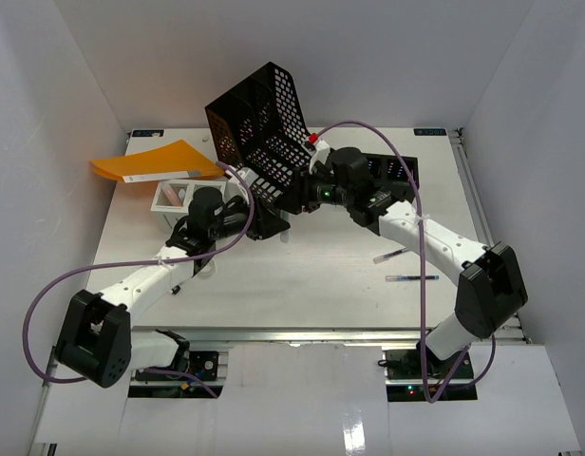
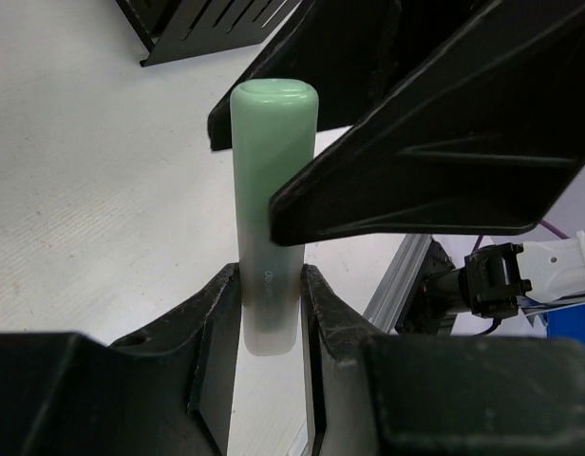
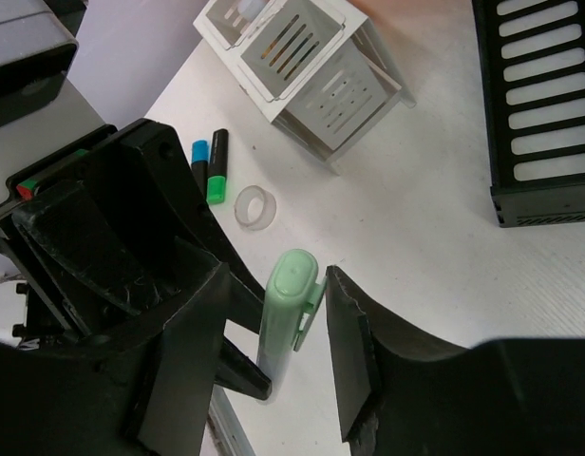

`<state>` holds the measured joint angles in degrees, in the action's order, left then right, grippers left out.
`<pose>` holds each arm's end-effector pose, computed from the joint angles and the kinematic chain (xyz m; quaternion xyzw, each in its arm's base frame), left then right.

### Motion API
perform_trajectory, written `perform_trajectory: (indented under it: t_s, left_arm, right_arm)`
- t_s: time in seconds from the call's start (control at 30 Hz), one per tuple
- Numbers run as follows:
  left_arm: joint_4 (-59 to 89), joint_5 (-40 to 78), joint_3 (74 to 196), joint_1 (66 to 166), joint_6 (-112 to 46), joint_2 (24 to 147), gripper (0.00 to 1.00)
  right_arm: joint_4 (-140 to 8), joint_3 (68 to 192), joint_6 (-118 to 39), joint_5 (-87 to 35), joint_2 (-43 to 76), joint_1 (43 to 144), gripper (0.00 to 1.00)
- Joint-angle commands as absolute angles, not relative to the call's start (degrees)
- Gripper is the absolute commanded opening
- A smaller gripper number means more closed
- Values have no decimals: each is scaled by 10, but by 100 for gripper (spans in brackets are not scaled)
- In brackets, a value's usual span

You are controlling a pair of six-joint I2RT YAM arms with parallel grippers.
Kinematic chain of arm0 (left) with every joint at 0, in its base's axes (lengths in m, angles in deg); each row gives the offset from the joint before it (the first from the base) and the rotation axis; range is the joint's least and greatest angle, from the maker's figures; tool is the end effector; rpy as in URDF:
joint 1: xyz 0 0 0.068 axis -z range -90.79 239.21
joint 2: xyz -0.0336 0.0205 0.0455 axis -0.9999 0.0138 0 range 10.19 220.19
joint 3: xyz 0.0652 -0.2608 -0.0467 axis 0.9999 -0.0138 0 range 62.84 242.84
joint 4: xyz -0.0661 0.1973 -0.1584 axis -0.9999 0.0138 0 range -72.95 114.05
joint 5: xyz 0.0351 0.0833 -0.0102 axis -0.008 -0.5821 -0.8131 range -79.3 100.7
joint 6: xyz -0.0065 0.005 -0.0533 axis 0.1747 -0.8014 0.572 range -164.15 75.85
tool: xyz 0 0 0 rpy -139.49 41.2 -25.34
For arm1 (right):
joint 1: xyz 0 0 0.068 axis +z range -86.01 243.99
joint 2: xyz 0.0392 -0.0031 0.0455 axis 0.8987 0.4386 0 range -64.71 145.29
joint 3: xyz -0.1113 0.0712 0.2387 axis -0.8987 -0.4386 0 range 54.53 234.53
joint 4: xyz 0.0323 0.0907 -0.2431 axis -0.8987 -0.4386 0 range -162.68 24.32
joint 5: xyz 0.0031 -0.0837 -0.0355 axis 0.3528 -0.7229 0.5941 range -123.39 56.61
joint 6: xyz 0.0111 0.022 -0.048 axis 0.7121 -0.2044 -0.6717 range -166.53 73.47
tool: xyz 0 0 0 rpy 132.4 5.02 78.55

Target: Organize the desk

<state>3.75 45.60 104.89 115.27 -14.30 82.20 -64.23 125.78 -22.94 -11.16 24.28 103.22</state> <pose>0.2423 -0.1413 0.2646 0.1537 0.7707 -0.4795 0.3905 0.2779 0.2443 0.3299 -0.2214 0.7621 0.4384 0.4220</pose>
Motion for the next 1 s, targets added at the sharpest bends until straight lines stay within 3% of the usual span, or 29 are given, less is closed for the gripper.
perform_trajectory:
  t_s: [0.0, 0.17, 0.23, 0.3, 0.5, 0.6, 0.97]
  left_arm:
    - [36, 449, 1073, 1156, -156, 812, 0]
    - [48, 442, 1074, 1156, -163, 807, 1]
    - [56, 435, 1071, 1156, -167, 803, 6]
    - [68, 421, 1069, 1156, -172, 796, 19]
    - [123, 314, 1062, 1155, -190, 721, 82]
    - [168, 236, 1074, 1152, -208, 664, 96]
    - [390, -18, 1101, 1152, -183, 429, 98]
  right_arm:
    - [-632, 1292, -237, -120, 254, 1043, 45]
    - [-632, 1299, -238, -108, 261, 1043, 29]
    - [-631, 1305, -242, -96, 265, 1043, 18]
    - [-630, 1311, -242, -81, 272, 1042, 8]
    - [-632, 1380, -256, -42, 311, 1043, 8]
    - [-653, 1456, -275, -25, 366, 1045, 8]
    - [-627, 1813, -328, -17, 607, 1094, 8]
